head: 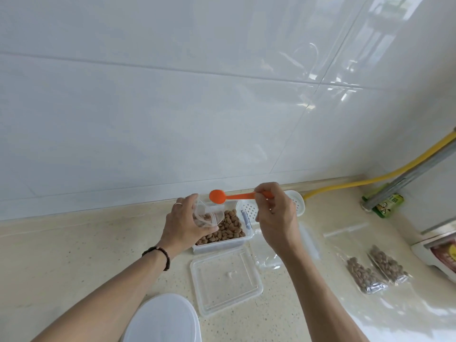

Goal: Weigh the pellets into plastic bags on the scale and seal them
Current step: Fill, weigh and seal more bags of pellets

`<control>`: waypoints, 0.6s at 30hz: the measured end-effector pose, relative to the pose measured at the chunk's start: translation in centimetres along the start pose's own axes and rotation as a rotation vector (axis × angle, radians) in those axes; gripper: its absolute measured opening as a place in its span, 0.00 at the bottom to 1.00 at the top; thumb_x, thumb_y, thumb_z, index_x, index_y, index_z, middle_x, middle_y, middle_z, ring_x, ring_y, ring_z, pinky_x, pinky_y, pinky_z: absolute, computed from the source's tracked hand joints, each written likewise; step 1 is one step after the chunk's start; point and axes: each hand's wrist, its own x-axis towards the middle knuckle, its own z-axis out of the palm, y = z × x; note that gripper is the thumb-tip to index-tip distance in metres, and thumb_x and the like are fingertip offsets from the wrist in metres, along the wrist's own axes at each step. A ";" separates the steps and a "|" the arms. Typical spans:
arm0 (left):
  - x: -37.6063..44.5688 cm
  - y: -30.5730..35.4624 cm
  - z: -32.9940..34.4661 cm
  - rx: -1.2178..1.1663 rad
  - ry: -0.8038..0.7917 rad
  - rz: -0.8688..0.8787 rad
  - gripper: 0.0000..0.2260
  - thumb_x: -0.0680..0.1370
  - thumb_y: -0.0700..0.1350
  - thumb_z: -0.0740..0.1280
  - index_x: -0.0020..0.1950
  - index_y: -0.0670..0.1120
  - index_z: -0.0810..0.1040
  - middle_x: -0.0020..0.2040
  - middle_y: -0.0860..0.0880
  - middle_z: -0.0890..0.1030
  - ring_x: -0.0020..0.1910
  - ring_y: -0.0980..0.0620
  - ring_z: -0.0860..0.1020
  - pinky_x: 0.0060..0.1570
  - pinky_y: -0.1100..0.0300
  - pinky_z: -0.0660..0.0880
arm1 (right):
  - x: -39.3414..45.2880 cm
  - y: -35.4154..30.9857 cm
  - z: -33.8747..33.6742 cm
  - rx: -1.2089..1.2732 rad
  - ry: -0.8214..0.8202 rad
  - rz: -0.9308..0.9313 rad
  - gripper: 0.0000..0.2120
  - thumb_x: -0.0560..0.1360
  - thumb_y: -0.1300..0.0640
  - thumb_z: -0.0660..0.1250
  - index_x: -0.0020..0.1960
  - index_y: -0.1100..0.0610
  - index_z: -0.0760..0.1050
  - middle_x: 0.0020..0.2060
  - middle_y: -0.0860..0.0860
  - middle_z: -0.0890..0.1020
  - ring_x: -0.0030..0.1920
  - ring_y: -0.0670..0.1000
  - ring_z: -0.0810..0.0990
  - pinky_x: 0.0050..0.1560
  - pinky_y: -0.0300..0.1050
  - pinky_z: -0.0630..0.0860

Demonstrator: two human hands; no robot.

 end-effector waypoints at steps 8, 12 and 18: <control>-0.7 -2.6 -1.7 0.064 0.030 -0.026 0.42 0.63 0.59 0.79 0.71 0.50 0.64 0.57 0.52 0.68 0.60 0.50 0.70 0.60 0.52 0.70 | -0.7 6.4 2.5 -0.261 0.067 0.209 0.06 0.80 0.63 0.61 0.49 0.56 0.75 0.34 0.46 0.79 0.28 0.49 0.73 0.31 0.48 0.70; -1.6 -2.7 -3.1 0.103 0.015 -0.029 0.43 0.58 0.68 0.69 0.68 0.50 0.67 0.53 0.52 0.69 0.54 0.50 0.71 0.54 0.55 0.71 | -1.2 8.3 5.1 -0.258 0.010 0.309 0.06 0.80 0.61 0.60 0.47 0.54 0.74 0.35 0.49 0.80 0.31 0.54 0.77 0.34 0.55 0.76; -1.8 -3.5 -3.1 0.188 0.019 0.003 0.37 0.63 0.63 0.73 0.67 0.51 0.67 0.50 0.54 0.69 0.54 0.50 0.71 0.54 0.56 0.69 | -1.8 8.5 7.5 0.064 -0.014 0.599 0.05 0.80 0.62 0.61 0.51 0.57 0.76 0.38 0.54 0.81 0.28 0.52 0.79 0.32 0.52 0.80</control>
